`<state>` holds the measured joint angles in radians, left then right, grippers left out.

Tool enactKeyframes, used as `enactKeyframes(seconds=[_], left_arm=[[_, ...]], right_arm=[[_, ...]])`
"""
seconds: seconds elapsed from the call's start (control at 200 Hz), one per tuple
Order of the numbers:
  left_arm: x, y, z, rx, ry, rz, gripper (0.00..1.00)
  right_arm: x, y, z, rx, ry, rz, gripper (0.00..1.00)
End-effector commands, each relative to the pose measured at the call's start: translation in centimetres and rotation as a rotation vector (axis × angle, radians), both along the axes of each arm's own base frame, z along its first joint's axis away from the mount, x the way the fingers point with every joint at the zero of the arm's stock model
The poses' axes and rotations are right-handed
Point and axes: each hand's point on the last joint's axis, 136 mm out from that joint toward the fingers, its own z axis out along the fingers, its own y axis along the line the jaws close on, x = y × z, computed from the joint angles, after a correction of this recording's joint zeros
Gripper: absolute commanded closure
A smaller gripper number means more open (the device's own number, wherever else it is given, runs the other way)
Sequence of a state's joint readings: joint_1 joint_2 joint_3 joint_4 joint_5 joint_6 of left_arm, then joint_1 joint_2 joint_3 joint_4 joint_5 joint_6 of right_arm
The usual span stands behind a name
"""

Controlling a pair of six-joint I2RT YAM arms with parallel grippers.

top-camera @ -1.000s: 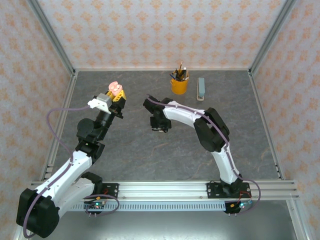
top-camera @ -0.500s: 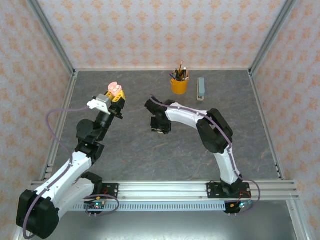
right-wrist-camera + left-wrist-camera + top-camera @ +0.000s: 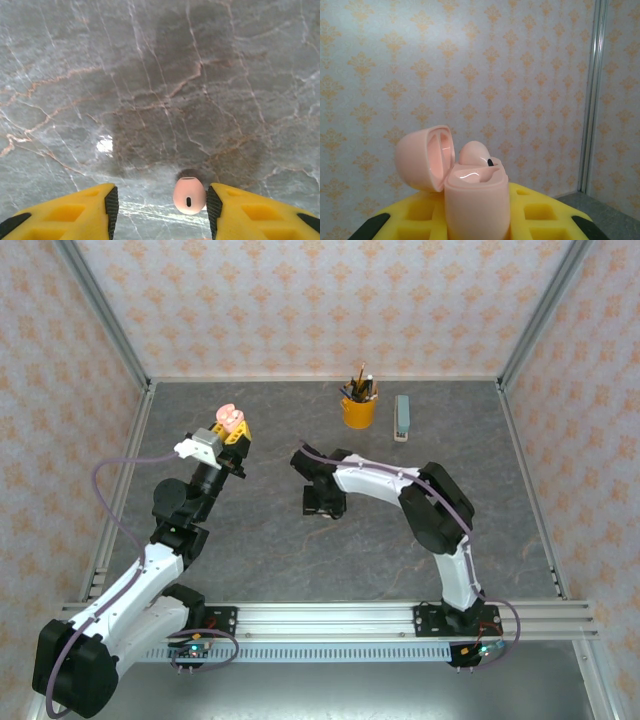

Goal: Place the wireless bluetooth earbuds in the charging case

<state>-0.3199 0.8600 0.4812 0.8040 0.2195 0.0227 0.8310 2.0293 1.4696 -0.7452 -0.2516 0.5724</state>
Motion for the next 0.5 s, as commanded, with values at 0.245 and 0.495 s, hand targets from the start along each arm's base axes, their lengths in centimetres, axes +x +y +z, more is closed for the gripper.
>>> enactKeyframes(seconds=[0.245, 0.495], left_arm=[[0.0, 0.1, 0.8, -0.014, -0.022, -0.005, 1.0], [0.0, 0.0, 0.9, -0.01, -0.021, -0.009, 1.0]], right_arm=[[0.9, -1.2, 5.1, -0.082, -0.232, 0.215, 0.48], [0.1, -2.2, 3.2, -0.135, -0.255, 0.591, 0.49]])
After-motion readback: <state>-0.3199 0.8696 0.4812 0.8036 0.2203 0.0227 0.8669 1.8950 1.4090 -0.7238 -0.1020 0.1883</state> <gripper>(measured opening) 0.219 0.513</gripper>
